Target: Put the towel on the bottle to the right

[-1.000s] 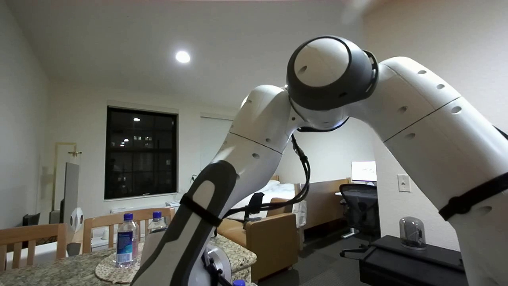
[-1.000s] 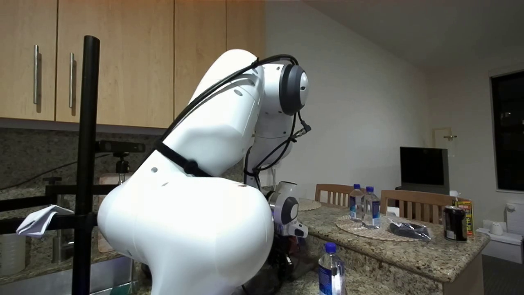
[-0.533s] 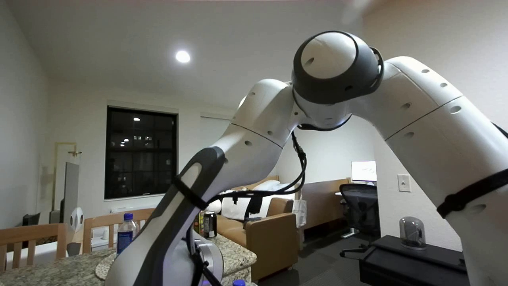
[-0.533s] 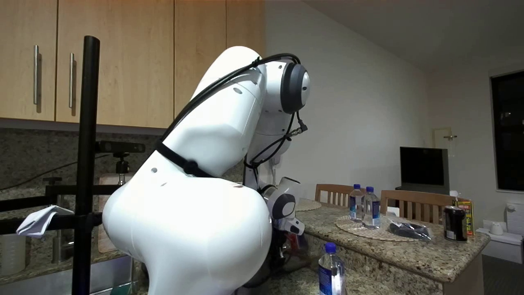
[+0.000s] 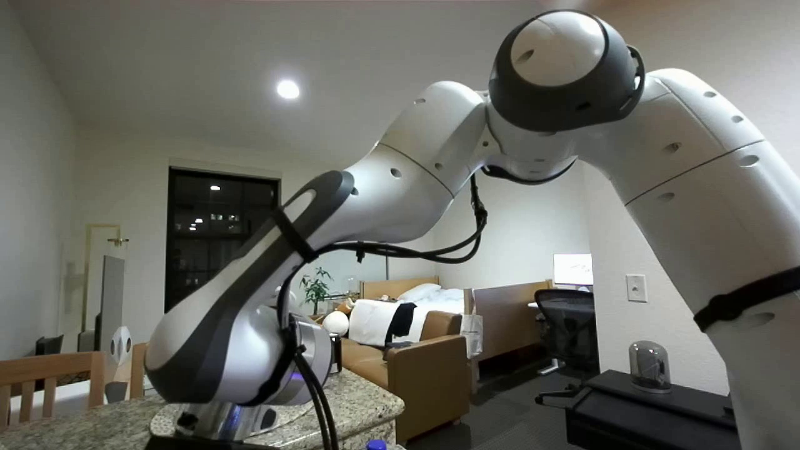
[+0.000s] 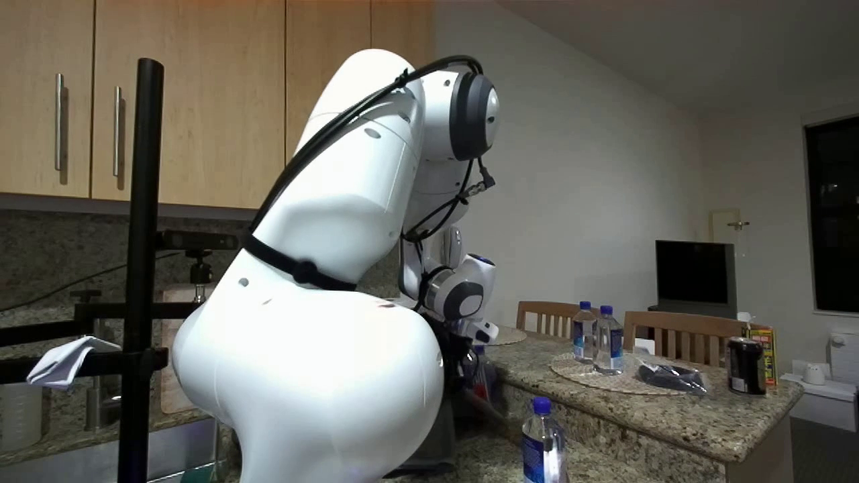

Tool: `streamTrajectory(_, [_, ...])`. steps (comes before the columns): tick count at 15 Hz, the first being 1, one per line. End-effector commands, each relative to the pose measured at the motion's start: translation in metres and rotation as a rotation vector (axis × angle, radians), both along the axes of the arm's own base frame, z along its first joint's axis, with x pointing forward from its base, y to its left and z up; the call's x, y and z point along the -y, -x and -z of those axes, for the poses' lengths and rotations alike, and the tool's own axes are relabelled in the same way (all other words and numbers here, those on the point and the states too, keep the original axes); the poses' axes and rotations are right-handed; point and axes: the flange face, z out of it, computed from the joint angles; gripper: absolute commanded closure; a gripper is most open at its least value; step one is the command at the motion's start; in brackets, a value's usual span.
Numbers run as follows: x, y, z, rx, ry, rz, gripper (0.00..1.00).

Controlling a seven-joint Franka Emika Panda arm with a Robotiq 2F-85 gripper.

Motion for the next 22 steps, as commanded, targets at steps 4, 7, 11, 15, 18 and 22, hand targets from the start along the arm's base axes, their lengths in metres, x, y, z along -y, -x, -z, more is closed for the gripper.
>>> streamTrajectory(4, [0.003,-0.001,-0.070,0.027,-0.057,-0.037,0.89])
streamTrajectory(7, [0.009,-0.005,-0.097,0.033,-0.047,-0.041,0.89])
streamTrajectory(11, [0.029,-0.007,-0.134,0.031,-0.014,-0.029,0.89])
streamTrajectory(15, [0.051,-0.003,-0.178,0.064,0.035,0.003,0.89])
streamTrajectory(18, [0.059,0.005,-0.212,0.116,0.102,0.046,0.89])
streamTrajectory(22, [0.065,0.027,-0.259,0.179,0.191,0.140,0.90])
